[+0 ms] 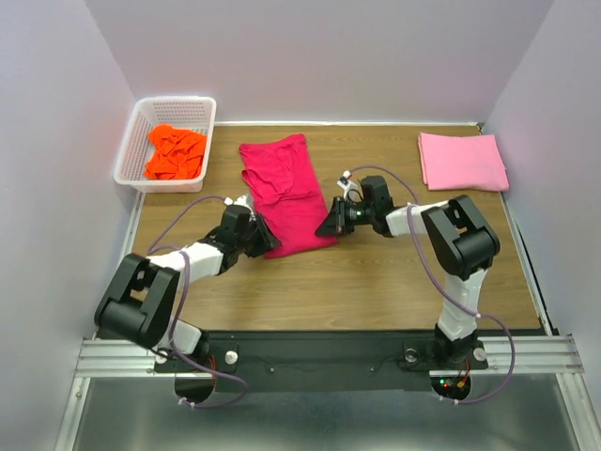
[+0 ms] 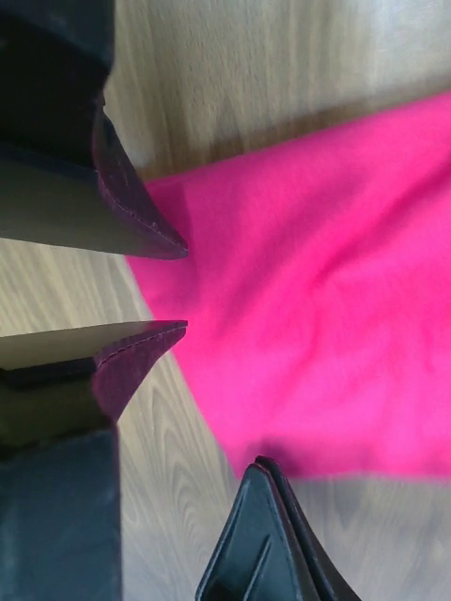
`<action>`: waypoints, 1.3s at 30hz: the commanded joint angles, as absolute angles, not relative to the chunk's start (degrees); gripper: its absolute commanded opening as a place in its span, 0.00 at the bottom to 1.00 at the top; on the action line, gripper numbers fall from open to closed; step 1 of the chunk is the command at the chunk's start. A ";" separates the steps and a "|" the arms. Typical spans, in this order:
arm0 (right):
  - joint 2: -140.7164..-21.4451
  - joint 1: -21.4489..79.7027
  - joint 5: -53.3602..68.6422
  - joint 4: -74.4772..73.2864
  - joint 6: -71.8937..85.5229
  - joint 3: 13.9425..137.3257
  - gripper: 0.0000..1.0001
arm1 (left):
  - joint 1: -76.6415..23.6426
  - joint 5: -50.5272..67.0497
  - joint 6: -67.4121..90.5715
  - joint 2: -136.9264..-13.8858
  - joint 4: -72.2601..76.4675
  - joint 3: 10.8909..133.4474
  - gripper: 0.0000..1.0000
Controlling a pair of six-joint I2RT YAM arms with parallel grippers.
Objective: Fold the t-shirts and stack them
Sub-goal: Fold the tshirt
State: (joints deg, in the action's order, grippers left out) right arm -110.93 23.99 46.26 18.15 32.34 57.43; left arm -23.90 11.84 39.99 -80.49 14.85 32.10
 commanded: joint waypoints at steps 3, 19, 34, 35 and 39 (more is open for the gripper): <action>-117.41 20.57 48.69 30.94 33.67 52.74 0.14 | -23.82 12.75 44.03 -85.25 21.27 26.82 0.28; -112.40 18.54 49.74 31.46 37.87 65.11 0.20 | -22.77 1.58 38.24 -74.17 13.09 35.41 0.34; -139.65 18.99 50.72 29.00 41.66 91.23 0.20 | -15.04 8.61 33.84 -100.19 19.42 50.01 0.29; -140.18 18.55 50.45 29.00 41.66 91.14 0.20 | -14.59 8.27 33.92 -100.72 19.68 49.92 0.29; -140.89 16.61 47.82 28.92 41.49 89.04 0.20 | -12.48 8.35 34.89 -101.69 20.83 48.52 0.29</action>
